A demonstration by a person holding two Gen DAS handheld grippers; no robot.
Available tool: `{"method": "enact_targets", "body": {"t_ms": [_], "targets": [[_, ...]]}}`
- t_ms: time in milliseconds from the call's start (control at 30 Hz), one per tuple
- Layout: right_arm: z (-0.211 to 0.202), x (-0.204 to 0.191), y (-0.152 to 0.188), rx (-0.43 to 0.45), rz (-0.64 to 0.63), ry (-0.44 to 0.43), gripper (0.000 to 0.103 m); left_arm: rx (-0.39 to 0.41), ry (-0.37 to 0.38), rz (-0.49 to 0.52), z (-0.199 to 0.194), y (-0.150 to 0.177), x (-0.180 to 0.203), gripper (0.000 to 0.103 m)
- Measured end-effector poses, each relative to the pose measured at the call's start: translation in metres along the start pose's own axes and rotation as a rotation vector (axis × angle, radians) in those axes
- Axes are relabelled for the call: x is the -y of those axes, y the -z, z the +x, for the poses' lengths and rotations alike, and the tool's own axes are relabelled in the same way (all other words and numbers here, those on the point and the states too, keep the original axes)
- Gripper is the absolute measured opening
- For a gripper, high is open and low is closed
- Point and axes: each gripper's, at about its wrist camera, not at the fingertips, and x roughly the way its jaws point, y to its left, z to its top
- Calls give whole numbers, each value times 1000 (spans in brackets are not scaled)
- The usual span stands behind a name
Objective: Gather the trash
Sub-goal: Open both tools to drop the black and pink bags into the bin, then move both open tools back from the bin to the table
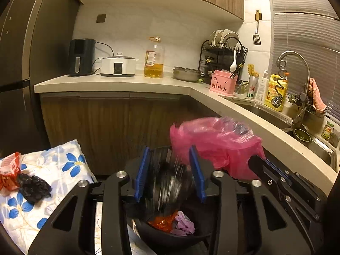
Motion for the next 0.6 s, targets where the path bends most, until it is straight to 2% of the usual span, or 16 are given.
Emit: {"method": "enact_targets", "body": {"t_ms": [133,333,533,600], "targets": [[6,4,1,-19,7,11,3,-2,-5,-11,5,1,-3,64],[9,9,5,-38,25,23,12,-10,-33,-46,7,3,-15,80],[2,10,8,-43,53,26,29,-18,-92,-51,-7,12,-25,86],[-4,8,10,-38,56,27,39,-19,-131,-40,-15,18,-26,87]]}}
